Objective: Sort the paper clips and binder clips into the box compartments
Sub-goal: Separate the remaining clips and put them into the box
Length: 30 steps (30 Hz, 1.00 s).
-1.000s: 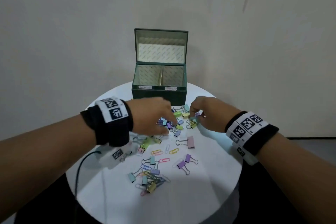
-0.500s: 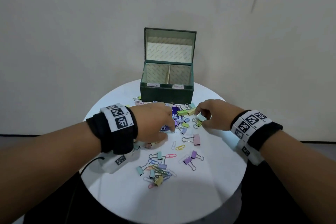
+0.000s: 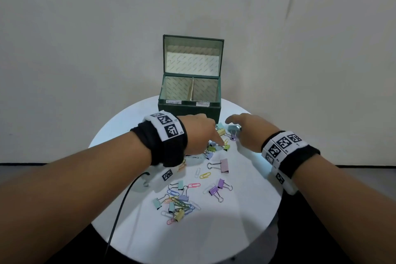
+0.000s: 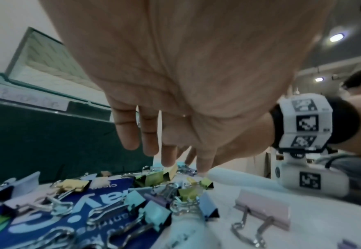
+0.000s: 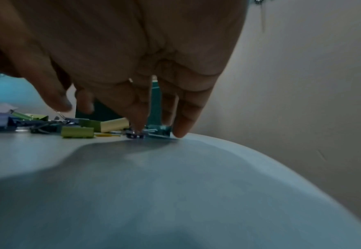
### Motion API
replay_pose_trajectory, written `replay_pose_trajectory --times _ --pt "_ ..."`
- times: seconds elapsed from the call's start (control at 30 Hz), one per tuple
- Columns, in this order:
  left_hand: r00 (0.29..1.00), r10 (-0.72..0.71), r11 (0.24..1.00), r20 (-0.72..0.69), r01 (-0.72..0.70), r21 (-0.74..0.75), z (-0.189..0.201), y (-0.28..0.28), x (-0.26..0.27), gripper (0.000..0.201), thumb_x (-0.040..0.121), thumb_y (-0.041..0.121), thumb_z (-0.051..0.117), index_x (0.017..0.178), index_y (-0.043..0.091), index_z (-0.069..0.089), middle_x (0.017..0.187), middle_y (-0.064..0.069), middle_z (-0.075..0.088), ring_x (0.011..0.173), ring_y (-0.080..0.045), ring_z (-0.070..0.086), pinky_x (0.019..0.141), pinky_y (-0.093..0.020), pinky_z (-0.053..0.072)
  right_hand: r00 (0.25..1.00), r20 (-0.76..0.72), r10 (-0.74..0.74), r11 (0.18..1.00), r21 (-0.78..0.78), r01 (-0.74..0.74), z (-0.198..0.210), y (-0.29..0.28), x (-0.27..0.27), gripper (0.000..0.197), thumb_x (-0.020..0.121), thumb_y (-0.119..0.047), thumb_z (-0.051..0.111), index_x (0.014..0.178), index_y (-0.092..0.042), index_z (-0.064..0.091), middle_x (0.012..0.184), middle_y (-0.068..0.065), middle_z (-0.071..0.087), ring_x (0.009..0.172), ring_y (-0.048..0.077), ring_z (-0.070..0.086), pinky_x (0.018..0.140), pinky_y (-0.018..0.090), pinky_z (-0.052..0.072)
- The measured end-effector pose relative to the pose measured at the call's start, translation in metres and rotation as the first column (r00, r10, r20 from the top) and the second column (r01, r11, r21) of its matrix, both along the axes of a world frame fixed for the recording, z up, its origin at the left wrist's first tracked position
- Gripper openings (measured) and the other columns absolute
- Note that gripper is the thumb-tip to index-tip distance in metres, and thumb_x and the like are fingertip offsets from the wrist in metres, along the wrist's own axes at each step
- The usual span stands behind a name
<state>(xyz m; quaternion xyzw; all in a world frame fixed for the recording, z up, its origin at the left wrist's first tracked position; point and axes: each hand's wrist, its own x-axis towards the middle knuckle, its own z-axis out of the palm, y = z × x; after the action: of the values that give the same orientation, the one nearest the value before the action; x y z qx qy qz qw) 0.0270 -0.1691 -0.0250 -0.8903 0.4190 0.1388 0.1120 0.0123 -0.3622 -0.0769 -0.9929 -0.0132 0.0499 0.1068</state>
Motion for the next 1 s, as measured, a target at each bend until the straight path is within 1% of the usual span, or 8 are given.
replay_pose_trajectory --times 0.1,0.23,0.47,0.53,0.6,0.7,0.8,1.0 --pt "0.999 -0.016 0.995 0.029 0.013 0.094 -0.007 -0.008 0.002 0.07 0.09 0.003 0.048 0.136 0.054 0.047 0.129 0.004 0.043 0.119 -0.023 0.04 0.097 -0.042 0.046 0.996 0.038 0.078 0.995 0.058 -0.08 -0.002 -0.001 -0.002 0.044 0.087 -0.011 0.058 0.118 -0.041 0.065 0.13 -0.009 0.059 0.113 0.017 0.06 0.098 0.033 0.05" --pt "0.999 0.034 0.997 0.009 -0.034 0.07 -0.013 0.001 0.01 0.057 0.089 0.007 0.051 0.123 0.053 0.06 0.13 0.01 0.043 0.117 -0.019 0.04 0.097 -0.04 0.045 0.987 0.038 0.158 0.978 0.13 -0.161 -0.001 -0.002 -0.004 0.025 0.086 -0.022 0.068 0.086 -0.048 0.065 0.106 -0.018 0.056 0.098 0.011 0.058 0.092 0.03 0.048" --pt "0.997 -0.059 0.996 -0.055 0.054 -0.077 0.001 0.033 -0.005 0.032 0.09 0.025 0.061 0.114 0.044 0.069 0.109 0.011 0.055 0.106 -0.014 0.054 0.087 -0.034 0.051 0.973 0.096 0.212 0.966 0.131 -0.223 0.001 -0.002 -0.005 0.024 0.08 -0.018 0.072 0.088 -0.039 0.064 0.115 -0.012 0.054 0.097 0.016 0.057 0.082 0.027 0.045" --pt "0.987 -0.135 0.991 -0.087 0.133 -0.028 -0.005 0.038 -0.016 0.036 0.092 0.033 0.063 0.124 0.05 0.062 0.109 0.014 0.052 0.102 -0.008 0.049 0.082 -0.026 0.044 0.974 0.095 0.206 0.967 0.129 -0.218 0.001 -0.003 -0.006 0.022 0.08 -0.019 0.074 0.085 -0.039 0.066 0.128 -0.014 0.054 0.111 0.014 0.055 0.092 0.029 0.045" --pt "0.973 -0.22 0.975 -0.067 0.22 -0.014 -0.012 0.04 -0.023 0.041 0.094 0.037 0.06 0.131 0.053 0.055 0.111 0.016 0.049 0.103 -0.006 0.046 0.079 -0.024 0.038 0.98 0.082 0.182 0.971 0.144 -0.193 0.001 -0.002 -0.007 0.022 0.081 -0.021 0.075 0.098 -0.035 0.069 0.133 -0.017 0.057 0.129 0.01 0.042 0.105 0.031 0.04" --pt "0.942 -0.335 0.942 -0.024 0.335 -0.013 -0.017 0.041 -0.024 0.036 0.095 0.038 0.059 0.13 0.047 0.059 0.116 0.013 0.053 0.109 -0.011 0.049 0.083 -0.029 0.045 0.98 0.097 0.174 0.978 0.097 -0.183 -0.002 -0.003 -0.006 0.016 0.081 -0.026 0.077 0.096 -0.031 0.074 0.133 -0.018 0.058 0.138 0.009 0.028 0.112 0.035 0.034" --pt "0.913 -0.407 0.913 0.026 0.408 -0.022 -0.017 0.042 -0.023 0.028 0.096 0.038 0.058 0.123 0.038 0.067 0.112 0.01 0.06 0.109 -0.015 0.052 0.087 -0.033 0.048 0.98 0.089 0.178 0.983 0.025 -0.181 -0.003 -0.002 -0.005 0.006 0.082 -0.03 0.073 0.082 -0.034 0.077 0.138 -0.018 0.051 0.135 0.014 0.03 0.111 0.041 0.034" --pt "0.89 -0.436 0.894 0.133 0.445 -0.053 -0.019 0.053 -0.023 0.027 0.097 0.039 0.052 0.09 0.024 0.074 0.092 0.005 0.062 0.09 -0.016 0.056 0.077 -0.037 0.052 0.942 0.236 0.24 0.97 -0.03 -0.239 0.007 0.016 -0.014 0.008 0.087 -0.029 0.062 0.084 -0.027 0.069 0.135 -0.003 0.057 0.13 0.027 0.042 0.107 0.049 0.039"
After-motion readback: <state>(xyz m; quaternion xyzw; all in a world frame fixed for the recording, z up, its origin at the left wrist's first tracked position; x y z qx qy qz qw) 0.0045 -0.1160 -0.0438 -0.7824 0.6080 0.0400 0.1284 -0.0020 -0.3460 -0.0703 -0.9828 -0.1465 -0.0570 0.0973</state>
